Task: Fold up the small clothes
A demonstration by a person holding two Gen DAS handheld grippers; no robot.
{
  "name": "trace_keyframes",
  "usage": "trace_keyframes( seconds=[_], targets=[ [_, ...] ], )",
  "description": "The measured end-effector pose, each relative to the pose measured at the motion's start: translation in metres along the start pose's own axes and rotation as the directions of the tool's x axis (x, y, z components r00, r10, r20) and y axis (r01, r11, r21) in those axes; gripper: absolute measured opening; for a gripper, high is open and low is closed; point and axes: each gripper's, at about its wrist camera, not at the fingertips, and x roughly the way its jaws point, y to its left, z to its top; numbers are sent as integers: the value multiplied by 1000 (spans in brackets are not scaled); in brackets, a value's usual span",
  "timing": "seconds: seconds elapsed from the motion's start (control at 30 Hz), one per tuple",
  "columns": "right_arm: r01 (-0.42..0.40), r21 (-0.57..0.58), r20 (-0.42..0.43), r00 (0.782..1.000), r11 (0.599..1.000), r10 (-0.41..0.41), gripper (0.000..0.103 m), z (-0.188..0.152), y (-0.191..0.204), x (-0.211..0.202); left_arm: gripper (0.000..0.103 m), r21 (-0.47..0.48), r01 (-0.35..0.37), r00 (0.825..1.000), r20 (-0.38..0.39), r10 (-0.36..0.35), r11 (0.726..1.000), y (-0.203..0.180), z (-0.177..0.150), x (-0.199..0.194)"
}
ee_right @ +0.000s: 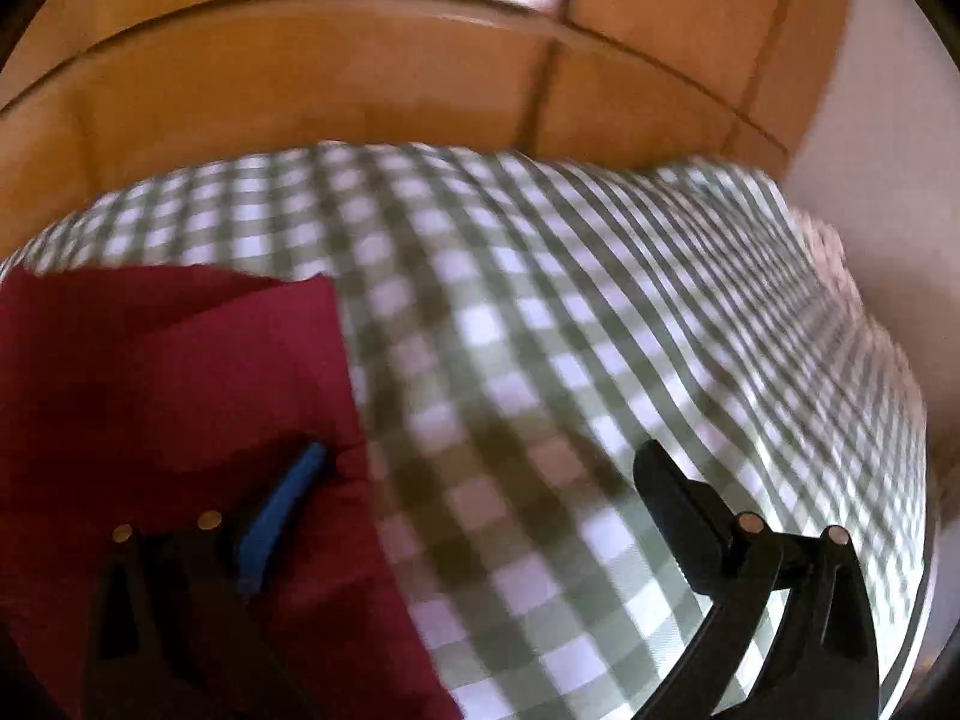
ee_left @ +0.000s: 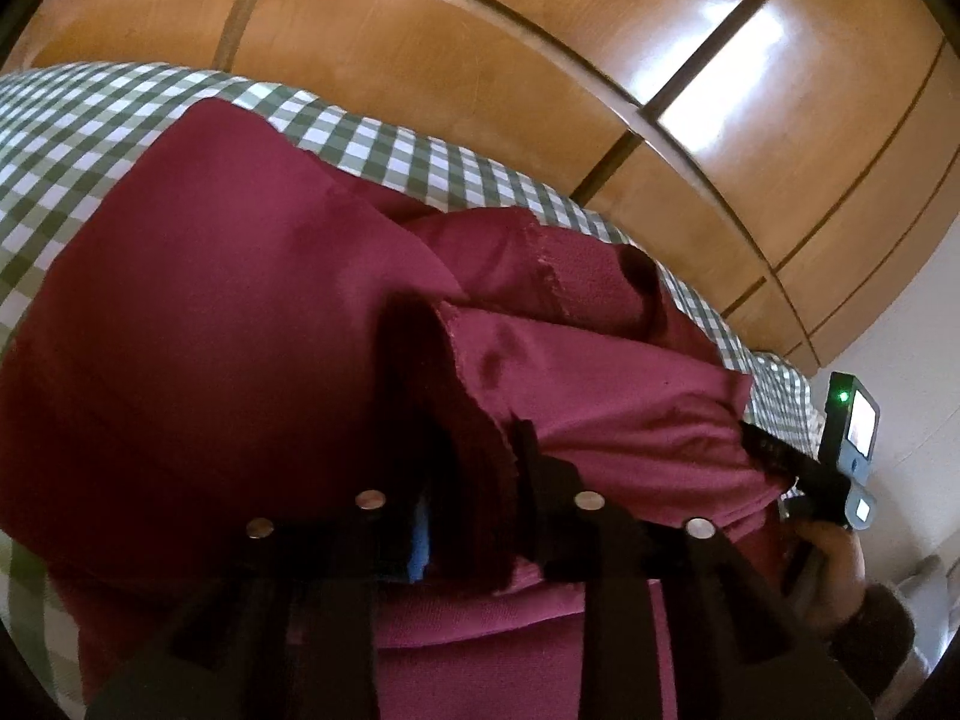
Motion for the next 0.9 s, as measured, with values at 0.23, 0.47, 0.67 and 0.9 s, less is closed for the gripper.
trace_keyframes(
  seconds=[0.23,0.47,0.67,0.9],
  targets=[
    [-47,30,-3,999,998,47,101,-3,-6,3,27,-2,6,1000,3,-6,1000,1,0,0],
    [75,-32,189,980,997,-68,101,-16,-3,-52,27,-1,2,1000,8,-2,1000,-1,0,-1],
    [223,-205,245,954,953,-170,101,-47,29,-69,27,48,-64,998,11,63,997,-12,-2,-2],
    [168,-184,191,973,968,-133,101,-45,20,-56,27,71,-103,995,12,102,992,-14,-3,0]
  ],
)
